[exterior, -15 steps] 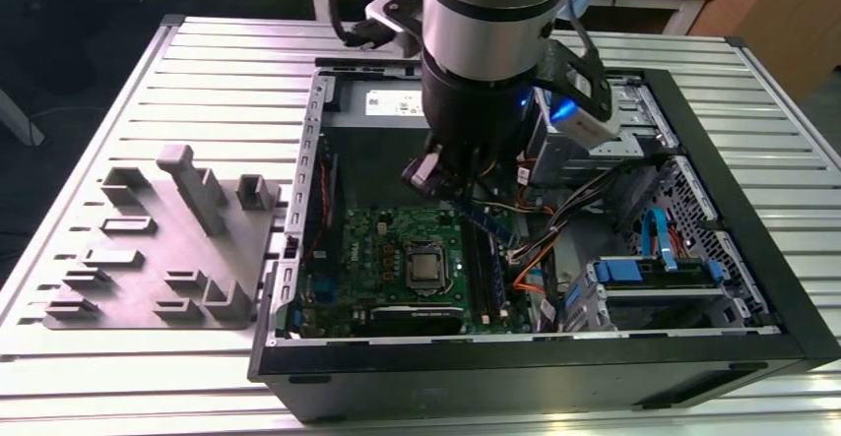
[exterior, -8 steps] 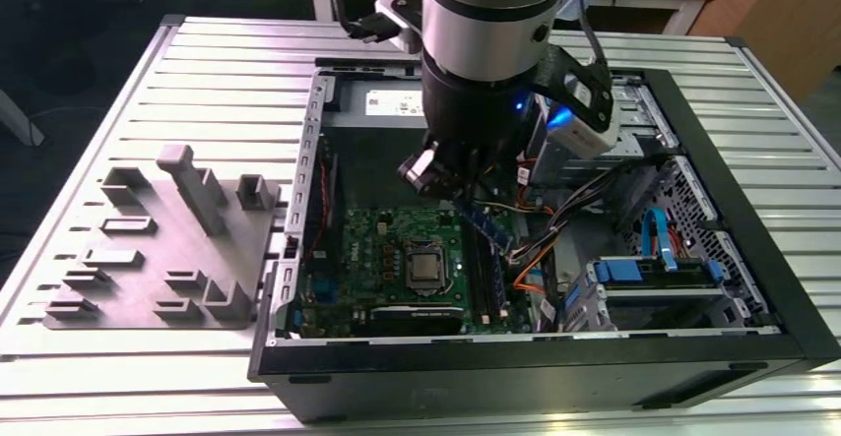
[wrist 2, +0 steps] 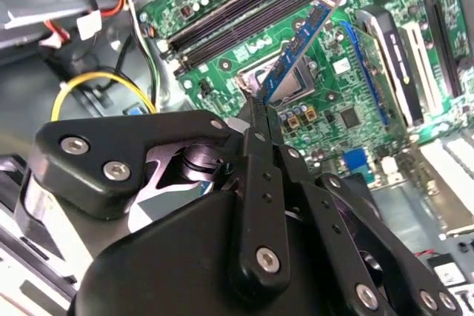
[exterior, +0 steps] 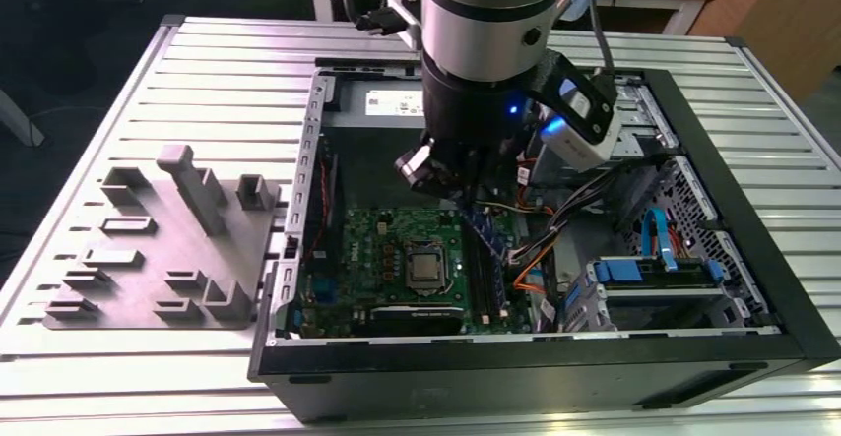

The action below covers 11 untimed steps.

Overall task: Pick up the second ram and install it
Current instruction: 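Insert the second ram into the second slot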

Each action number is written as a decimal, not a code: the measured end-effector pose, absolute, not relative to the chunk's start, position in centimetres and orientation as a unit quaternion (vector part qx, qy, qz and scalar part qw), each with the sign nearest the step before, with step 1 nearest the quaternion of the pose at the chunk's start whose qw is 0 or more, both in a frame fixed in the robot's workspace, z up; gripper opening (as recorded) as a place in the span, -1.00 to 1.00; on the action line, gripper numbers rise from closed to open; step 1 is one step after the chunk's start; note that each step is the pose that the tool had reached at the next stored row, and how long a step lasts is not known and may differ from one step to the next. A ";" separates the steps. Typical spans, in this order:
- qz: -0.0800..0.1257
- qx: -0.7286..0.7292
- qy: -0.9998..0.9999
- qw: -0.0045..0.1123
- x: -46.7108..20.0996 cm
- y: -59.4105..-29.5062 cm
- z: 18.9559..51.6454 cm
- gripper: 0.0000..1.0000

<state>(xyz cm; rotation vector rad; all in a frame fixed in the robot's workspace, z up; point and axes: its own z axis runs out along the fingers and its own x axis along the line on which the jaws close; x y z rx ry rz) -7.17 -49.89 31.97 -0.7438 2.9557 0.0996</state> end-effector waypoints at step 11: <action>0.028 -0.148 0.987 0.049 -7.2 -49.9 31.9 -0.84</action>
